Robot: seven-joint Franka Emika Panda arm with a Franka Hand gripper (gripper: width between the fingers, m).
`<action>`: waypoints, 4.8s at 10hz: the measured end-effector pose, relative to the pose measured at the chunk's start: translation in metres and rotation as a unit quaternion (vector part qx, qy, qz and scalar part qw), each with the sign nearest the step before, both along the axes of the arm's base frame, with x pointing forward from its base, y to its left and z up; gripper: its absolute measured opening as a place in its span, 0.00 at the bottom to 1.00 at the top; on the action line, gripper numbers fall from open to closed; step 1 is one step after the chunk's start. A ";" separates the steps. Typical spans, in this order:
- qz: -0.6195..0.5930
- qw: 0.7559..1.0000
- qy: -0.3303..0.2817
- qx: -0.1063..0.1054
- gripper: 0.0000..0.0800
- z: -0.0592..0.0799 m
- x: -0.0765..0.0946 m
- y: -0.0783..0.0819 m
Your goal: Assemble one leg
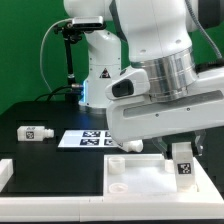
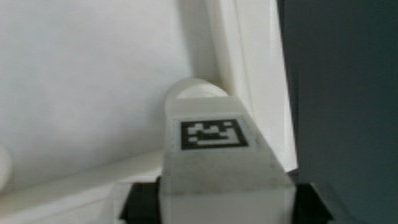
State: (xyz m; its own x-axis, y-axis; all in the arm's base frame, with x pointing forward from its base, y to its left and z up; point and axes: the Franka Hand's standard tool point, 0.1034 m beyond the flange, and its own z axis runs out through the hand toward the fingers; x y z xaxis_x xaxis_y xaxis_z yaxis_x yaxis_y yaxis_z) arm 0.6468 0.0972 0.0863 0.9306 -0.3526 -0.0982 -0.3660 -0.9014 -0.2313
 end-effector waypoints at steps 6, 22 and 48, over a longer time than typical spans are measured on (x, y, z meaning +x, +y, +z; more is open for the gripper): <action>-0.346 0.937 0.040 0.015 0.36 0.000 -0.007 0.001; 0.172 0.983 -0.054 -0.034 0.62 0.000 -0.010 0.012; 0.154 0.986 -0.033 -0.054 0.52 0.001 -0.014 0.008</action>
Offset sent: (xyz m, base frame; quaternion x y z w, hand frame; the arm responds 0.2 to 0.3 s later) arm -0.0127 0.0144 -0.0083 0.0325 0.0227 0.2760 0.9603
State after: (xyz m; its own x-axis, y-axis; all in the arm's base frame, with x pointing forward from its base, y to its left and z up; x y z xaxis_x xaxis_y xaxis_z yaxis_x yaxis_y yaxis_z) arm 0.6326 0.1051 0.0868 0.9983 -0.0566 -0.0116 -0.0576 -0.9881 -0.1423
